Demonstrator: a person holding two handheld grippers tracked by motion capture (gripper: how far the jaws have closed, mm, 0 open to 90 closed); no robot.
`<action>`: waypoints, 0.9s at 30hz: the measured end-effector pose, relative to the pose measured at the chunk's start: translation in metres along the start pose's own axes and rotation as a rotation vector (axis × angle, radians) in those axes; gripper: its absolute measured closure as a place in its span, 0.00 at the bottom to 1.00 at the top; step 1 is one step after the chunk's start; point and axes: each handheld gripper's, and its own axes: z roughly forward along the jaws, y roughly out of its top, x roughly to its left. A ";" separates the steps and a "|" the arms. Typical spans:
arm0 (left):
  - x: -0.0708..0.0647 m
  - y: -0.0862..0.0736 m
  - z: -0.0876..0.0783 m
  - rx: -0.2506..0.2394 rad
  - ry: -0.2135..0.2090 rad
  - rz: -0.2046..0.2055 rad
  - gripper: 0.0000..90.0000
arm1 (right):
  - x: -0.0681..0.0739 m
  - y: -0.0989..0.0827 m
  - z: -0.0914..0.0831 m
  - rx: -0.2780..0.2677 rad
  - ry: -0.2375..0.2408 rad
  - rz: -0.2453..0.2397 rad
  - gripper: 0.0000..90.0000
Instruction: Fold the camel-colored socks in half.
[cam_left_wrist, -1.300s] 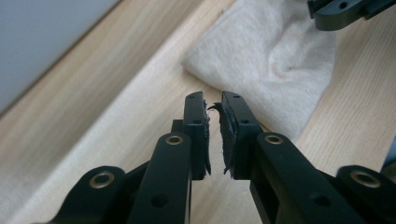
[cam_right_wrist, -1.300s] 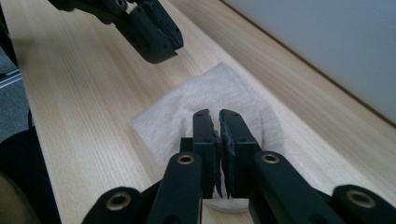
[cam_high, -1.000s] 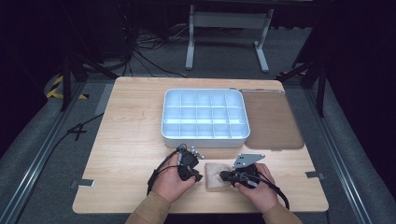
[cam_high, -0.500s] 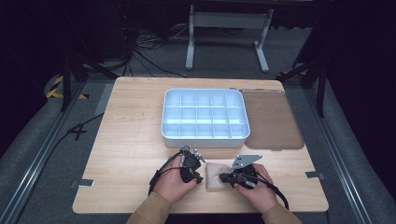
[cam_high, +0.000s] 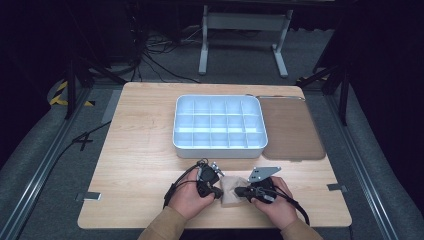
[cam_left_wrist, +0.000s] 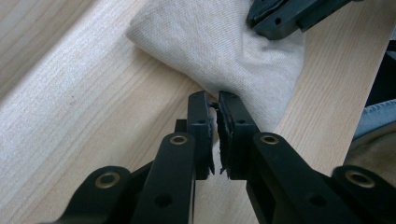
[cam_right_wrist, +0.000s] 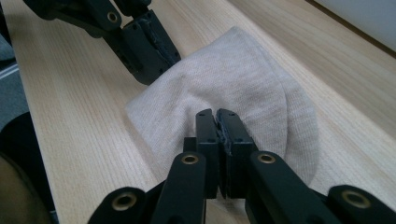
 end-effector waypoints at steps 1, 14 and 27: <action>0.000 0.000 0.001 -0.013 0.005 0.008 0.93 | 0.001 0.000 0.000 0.002 -0.002 0.001 0.98; -0.018 0.007 -0.002 -0.143 0.028 0.120 0.87 | 0.003 0.001 0.000 0.003 -0.016 -0.018 0.98; -0.018 0.007 -0.006 -0.130 0.063 0.131 0.87 | -0.008 0.001 -0.027 -0.065 -0.043 0.011 0.94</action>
